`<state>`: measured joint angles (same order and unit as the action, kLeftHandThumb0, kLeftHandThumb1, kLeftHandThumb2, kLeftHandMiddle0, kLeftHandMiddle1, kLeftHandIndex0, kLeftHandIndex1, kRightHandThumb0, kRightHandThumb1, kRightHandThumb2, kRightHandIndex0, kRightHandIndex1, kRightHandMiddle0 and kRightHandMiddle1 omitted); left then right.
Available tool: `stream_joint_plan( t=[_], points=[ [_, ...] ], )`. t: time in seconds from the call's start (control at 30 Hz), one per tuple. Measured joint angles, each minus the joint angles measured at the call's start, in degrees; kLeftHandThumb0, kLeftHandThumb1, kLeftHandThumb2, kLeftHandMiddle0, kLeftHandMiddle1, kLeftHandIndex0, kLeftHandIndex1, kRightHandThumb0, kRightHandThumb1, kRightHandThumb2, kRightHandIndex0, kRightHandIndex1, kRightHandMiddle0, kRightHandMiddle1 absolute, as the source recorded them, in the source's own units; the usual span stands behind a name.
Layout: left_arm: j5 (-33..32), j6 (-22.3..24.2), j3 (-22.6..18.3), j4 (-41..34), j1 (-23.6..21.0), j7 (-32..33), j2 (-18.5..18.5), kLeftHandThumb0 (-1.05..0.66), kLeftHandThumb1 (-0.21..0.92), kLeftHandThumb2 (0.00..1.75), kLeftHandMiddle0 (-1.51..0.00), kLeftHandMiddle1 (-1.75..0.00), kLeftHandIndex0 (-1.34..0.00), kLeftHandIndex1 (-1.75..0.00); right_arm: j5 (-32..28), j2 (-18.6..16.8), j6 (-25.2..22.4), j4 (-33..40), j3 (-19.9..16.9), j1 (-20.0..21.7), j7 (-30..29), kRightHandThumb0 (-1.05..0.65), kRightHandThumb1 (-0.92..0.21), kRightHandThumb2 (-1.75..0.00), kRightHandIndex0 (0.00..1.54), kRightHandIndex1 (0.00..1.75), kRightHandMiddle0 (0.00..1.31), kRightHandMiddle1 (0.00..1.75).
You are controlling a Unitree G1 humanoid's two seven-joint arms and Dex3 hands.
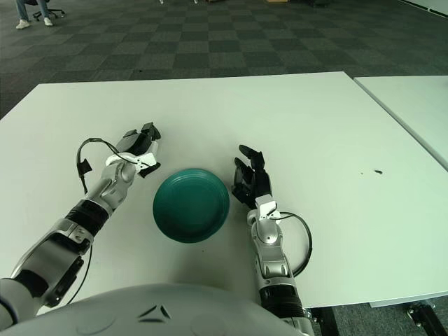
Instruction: Put the charger into the plate.
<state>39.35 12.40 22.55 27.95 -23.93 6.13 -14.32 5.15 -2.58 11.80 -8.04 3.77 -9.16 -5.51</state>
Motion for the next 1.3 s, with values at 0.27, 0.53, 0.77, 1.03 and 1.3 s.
stream_joint_plan(
  t=[0.27,0.53,0.77,1.03,1.3],
  points=[
    [-0.2,1.6,-0.2,-7.1,2.9,-1.4,-0.7,0.00,0.21,1.45,-0.67,-1.74,-0.48,-1.75,0.0,-0.1,0.1,0.0,0.0,0.0,0.0,-0.67,-0.92,-0.85,0.53,0.01,0.05,0.83],
    [-1.0,-0.7,-0.9,-10.8,4.9,-1.2,-1.4,0.00,0.22,1.44,-0.67,-1.73,-0.47,-1.75,0.0,-0.2,0.1,0.0,0.0,0.0,0.0,-0.68,-0.92,-0.86,0.52,0.01,0.04,0.83],
    [-1.7,-2.4,-2.8,-16.8,5.6,-1.9,-3.1,0.00,0.21,1.44,-0.69,-1.72,-0.47,-1.75,0.1,-0.2,0.1,0.0,0.2,0.0,-0.5,-0.67,-0.92,-0.86,0.55,0.02,0.04,0.84],
    [0.3,-0.4,-3.7,-33.6,7.1,-6.0,-4.0,0.00,0.20,1.45,-0.69,-1.72,-0.48,-1.75,0.1,-0.3,0.2,0.0,0.1,0.0,-0.6,-0.66,-0.92,-0.85,0.55,0.02,0.05,0.84],
    [1.5,-2.6,-3.0,-43.7,8.7,-8.6,-3.6,0.00,0.12,1.55,-0.74,-1.74,-0.56,-1.73,0.1,-0.5,0.2,-0.1,0.2,0.0,-0.6,-0.65,-0.92,-0.85,0.56,0.02,0.05,0.84]
  ],
)
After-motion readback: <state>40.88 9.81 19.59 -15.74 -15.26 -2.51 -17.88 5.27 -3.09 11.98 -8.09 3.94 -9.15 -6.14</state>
